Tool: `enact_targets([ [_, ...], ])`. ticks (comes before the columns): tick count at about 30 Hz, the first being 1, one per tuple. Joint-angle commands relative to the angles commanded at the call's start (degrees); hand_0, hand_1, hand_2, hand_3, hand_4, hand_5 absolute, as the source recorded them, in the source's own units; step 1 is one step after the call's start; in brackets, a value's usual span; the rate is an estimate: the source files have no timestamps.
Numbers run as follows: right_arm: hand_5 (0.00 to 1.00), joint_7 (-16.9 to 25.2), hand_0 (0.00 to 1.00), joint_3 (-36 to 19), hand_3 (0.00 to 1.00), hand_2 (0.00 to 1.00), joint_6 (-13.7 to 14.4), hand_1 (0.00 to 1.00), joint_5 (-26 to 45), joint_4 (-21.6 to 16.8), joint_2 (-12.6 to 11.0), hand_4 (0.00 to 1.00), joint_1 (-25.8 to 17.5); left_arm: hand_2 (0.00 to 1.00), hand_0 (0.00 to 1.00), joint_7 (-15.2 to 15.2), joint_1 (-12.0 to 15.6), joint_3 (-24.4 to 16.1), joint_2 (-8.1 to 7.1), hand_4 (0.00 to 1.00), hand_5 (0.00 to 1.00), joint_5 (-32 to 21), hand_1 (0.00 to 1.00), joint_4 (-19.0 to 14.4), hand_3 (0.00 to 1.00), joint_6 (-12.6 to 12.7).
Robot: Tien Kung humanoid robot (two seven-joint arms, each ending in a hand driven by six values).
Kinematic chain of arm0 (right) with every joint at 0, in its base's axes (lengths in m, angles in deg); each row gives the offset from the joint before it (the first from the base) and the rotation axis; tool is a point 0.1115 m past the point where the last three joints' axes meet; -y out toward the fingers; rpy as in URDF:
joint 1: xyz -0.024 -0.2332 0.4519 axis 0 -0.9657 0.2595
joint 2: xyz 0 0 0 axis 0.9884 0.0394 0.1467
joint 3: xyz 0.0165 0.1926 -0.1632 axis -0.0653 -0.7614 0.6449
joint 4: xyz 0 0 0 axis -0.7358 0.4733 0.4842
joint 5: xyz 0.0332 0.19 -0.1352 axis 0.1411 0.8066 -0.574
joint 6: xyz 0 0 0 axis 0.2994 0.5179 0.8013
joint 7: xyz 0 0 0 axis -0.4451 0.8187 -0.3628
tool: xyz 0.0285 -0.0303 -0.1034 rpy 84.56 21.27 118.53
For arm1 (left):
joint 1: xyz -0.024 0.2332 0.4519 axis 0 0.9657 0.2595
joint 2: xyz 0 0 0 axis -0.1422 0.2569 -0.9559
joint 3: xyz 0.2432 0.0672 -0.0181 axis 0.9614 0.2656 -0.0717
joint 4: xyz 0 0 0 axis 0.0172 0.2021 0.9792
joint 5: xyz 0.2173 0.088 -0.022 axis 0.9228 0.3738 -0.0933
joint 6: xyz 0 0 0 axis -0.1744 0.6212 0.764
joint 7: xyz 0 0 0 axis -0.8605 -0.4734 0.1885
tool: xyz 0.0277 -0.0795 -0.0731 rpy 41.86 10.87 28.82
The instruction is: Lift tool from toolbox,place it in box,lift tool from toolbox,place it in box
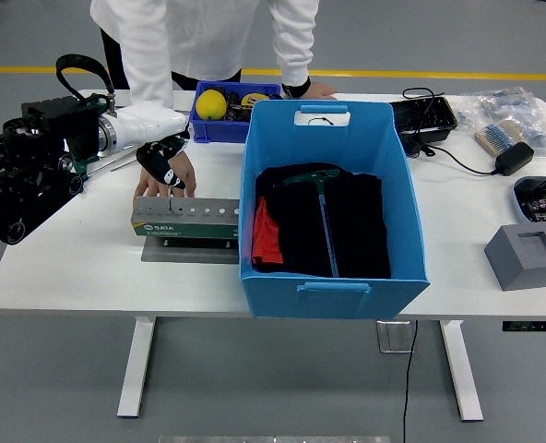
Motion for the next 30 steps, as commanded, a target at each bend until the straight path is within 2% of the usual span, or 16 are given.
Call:
enact_targets([
  [12,0.660,-0.1,0.676,-0.5,0.560,0.714,0.0,0.667,-0.5,0.0,0.0,0.776,0.1,0.002,0.139,-0.2,0.5,-5.7,-0.90,0.806,0.453,0.2,0.002,-3.7,0.030,-0.1],
  [21,0.660,-0.1,0.677,-0.6,0.560,0.714,0.0,0.667,-0.5,0.0,0.0,0.776,0.2,0.002,0.138,-0.5,0.3,-10.6,-1.25,0.799,0.459,0.8,0.002,-8.5,0.029,-0.3],
  [24,0.661,-0.1,0.676,-0.4,0.560,0.714,0.0,0.667,-0.3,0.0,0.0,0.776,0.2,0.002,0.139,-0.8,0.3,-12.8,-0.82,0.791,0.466,0.7,0.002,-10.9,0.025,-0.1],
  [26,0.661,0.0,0.676,-0.1,0.560,0.714,-0.1,0.667,-0.1,0.0,0.0,0.776,0.2,0.002,0.139,-0.8,-0.1,-14.3,0.19,0.791,0.466,0.2,0.002,-13.2,0.025,0.7],
  [30,0.661,0.0,0.676,0.3,0.559,0.713,-0.1,0.667,0.1,0.0,-0.1,0.776,0.3,0.002,0.151,-0.2,-1.3,-12.6,2.33,0.786,0.473,-1.9,0.002,-15.0,0.026,2.5],
])
